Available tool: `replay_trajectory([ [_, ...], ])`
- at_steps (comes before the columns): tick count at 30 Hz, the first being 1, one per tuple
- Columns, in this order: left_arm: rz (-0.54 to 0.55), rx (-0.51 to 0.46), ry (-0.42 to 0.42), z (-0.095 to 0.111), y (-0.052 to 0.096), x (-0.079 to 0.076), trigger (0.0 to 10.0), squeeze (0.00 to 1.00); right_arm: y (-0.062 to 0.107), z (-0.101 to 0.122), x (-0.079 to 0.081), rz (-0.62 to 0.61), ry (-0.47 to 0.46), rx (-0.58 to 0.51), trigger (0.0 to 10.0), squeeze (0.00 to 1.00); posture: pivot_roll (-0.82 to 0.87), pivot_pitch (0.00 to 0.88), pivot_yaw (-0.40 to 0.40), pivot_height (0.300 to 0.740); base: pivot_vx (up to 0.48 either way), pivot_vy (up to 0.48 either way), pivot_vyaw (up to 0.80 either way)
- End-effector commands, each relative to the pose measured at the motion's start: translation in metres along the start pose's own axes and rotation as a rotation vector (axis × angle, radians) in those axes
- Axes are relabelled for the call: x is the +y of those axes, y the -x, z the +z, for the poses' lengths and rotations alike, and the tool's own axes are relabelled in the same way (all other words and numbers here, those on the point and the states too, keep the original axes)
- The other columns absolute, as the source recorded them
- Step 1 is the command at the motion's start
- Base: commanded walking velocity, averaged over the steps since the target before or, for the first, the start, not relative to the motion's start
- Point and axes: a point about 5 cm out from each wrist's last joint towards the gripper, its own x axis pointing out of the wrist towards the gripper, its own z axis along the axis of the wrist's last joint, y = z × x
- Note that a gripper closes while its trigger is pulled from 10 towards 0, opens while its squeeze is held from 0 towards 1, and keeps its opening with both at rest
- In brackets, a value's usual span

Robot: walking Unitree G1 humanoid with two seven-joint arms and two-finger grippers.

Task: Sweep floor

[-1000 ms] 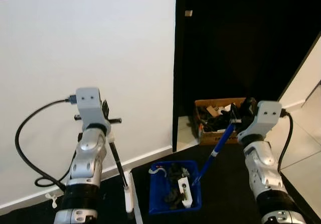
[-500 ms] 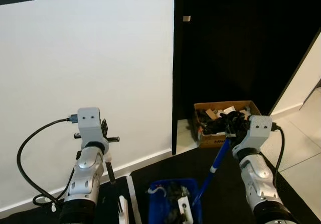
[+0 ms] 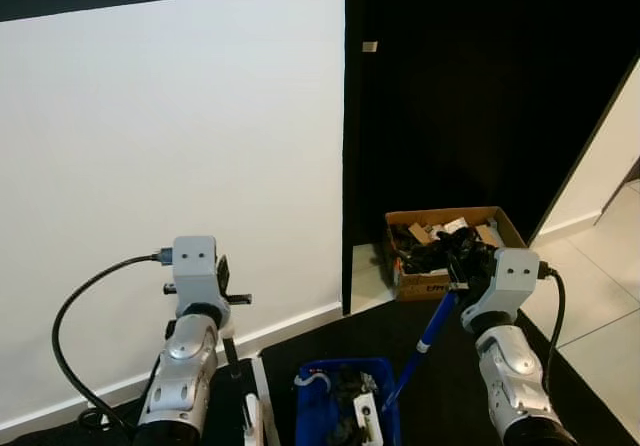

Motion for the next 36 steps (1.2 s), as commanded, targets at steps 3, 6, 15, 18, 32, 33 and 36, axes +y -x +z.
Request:
replay_trajectory([
  [3, 0.001, -0.018, -0.012, -0.001, 0.002, -0.003, 10.0, 0.00, 0.002, -0.001, 0.003, 0.003, 0.002, -0.024, 10.0, 0.00, -0.01, 0.016, 0.040, 0.740, 0.000, 0.000, 0.00],
  [6, 0.004, -0.014, -0.014, -0.003, 0.002, -0.002, 10.0, 0.00, 0.003, -0.002, 0.003, 0.002, 0.004, -0.020, 10.0, 0.00, -0.01, 0.017, 0.040, 0.740, 0.000, 0.000, 0.00],
  [15, 0.008, -0.009, -0.018, -0.005, 0.002, -0.001, 10.0, 0.00, 0.004, -0.003, 0.004, 0.007, 0.009, -0.019, 10.0, 0.00, -0.01, 0.017, 0.041, 0.740, 0.000, 0.000, 0.00],
  [18, 0.007, -0.008, -0.019, -0.006, 0.003, -0.001, 10.0, 0.00, 0.005, -0.004, 0.005, 0.010, 0.011, -0.017, 10.0, 0.00, -0.01, 0.017, 0.040, 0.740, 0.000, 0.000, 0.00],
  [32, 0.019, 0.017, -0.027, -0.023, 0.005, -0.004, 10.0, 0.00, 0.015, -0.023, -0.002, -0.002, 0.052, 0.073, 10.0, 0.00, -0.02, 0.011, 0.028, 0.740, 0.000, 0.000, 0.00],
  [33, 0.020, 0.021, -0.027, -0.024, 0.006, -0.004, 10.0, 0.00, 0.016, -0.023, -0.003, -0.004, 0.056, 0.078, 10.0, 0.00, -0.02, 0.011, 0.028, 0.740, 0.000, 0.000, 0.00],
  [36, 0.019, 0.022, -0.025, -0.025, 0.006, -0.006, 10.0, 0.00, 0.014, -0.022, -0.003, 0.019, 0.121, 0.079, 10.0, 0.00, -0.02, 0.011, 0.027, 0.740, 0.000, 0.000, 0.00],
])
